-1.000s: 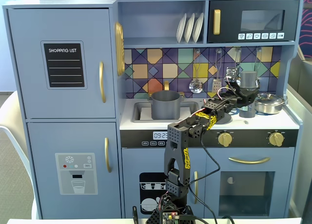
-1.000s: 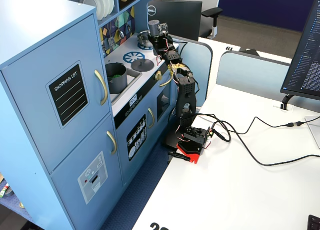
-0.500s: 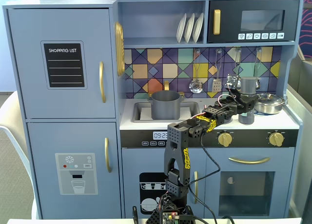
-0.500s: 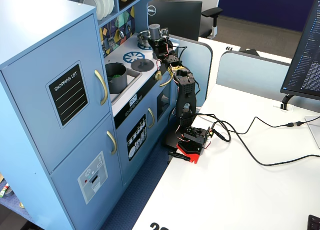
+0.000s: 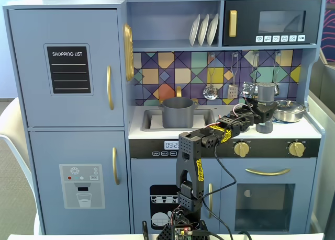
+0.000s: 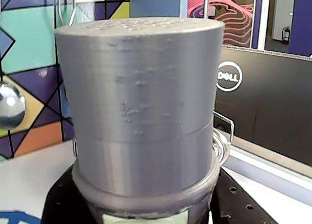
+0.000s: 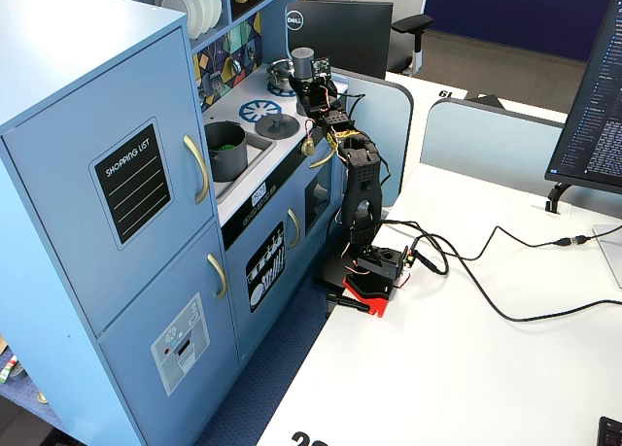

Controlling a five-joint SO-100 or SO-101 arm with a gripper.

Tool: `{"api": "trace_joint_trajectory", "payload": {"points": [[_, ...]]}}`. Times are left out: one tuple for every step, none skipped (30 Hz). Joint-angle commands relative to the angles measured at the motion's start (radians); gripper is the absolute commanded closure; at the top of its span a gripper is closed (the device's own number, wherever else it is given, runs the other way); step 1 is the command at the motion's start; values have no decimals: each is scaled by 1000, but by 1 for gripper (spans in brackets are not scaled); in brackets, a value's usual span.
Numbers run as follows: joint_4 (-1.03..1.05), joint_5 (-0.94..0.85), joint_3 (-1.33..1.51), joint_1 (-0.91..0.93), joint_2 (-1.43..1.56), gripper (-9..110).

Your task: Put salt in the gray recipient

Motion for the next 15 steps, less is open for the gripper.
{"api": "trace_joint_trajectory", "payload": {"points": [[14,-35,8,25,54,63],[12,-17,8,25,60,58],[11,-2,8,26,67,53],[15,11,9,28,78,49],[23,23,14,29,95,45],[32,20,25,29,115,44],[41,11,41,32,140,43],[57,9,63,32,175,42],[83,3,87,32,218,43],[121,-2,114,32,267,44],[176,-6,143,32,328,45],[258,-8,172,29,400,48],[357,-11,198,25,479,51],[476,-14,224,17,565,56],[609,-26,249,3,652,61]]}}
